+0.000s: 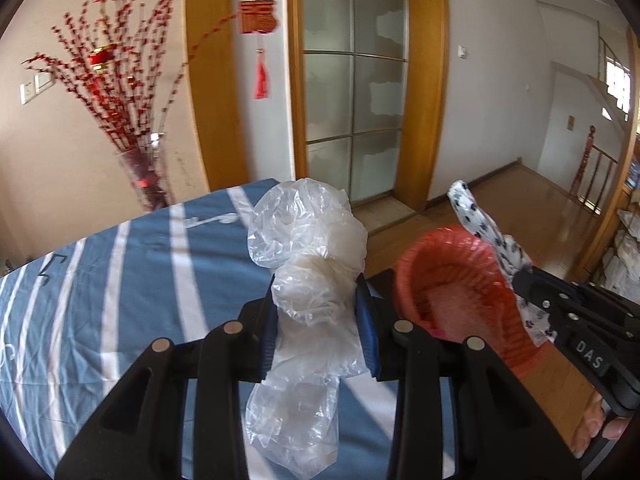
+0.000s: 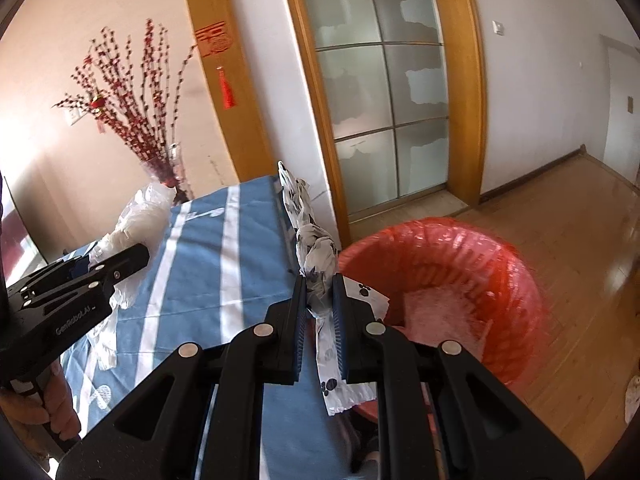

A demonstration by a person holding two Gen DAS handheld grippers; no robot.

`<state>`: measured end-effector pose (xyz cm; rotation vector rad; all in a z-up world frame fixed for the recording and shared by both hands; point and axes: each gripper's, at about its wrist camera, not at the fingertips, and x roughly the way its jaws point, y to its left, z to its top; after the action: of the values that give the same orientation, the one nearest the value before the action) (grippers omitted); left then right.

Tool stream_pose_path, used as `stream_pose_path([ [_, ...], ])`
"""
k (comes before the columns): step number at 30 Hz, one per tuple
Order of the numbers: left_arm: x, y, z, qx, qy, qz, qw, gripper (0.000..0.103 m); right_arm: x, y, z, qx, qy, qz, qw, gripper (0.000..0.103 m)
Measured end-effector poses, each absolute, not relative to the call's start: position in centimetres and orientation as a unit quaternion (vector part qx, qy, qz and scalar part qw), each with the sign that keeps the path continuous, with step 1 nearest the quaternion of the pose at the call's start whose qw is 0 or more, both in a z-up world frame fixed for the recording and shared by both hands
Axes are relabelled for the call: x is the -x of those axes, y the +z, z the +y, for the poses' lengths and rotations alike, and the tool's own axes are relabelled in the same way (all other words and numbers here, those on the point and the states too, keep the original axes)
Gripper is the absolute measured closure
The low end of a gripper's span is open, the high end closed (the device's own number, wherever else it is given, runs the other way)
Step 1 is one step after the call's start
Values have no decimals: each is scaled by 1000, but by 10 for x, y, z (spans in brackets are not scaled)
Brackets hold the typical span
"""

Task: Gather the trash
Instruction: 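Carry the clear bag and white printed bag over the red basket with both grippers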

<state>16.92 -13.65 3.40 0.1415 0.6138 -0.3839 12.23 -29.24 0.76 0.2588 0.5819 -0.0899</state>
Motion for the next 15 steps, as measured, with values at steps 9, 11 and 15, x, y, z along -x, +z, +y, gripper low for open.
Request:
stream_pose_path([
  [9, -167, 20, -186, -71, -234, 317, 916, 68, -112, -3, -331, -140, -79, 285, 945, 89],
  [11, -166, 16, -195, -69, -242, 323, 912, 68, -111, -6, -338, -146, -82, 287, 943, 89],
  [15, -166, 10, -210, -62, -259, 332, 905, 68, -110, -12, -354, -160, -89, 290, 939, 89],
])
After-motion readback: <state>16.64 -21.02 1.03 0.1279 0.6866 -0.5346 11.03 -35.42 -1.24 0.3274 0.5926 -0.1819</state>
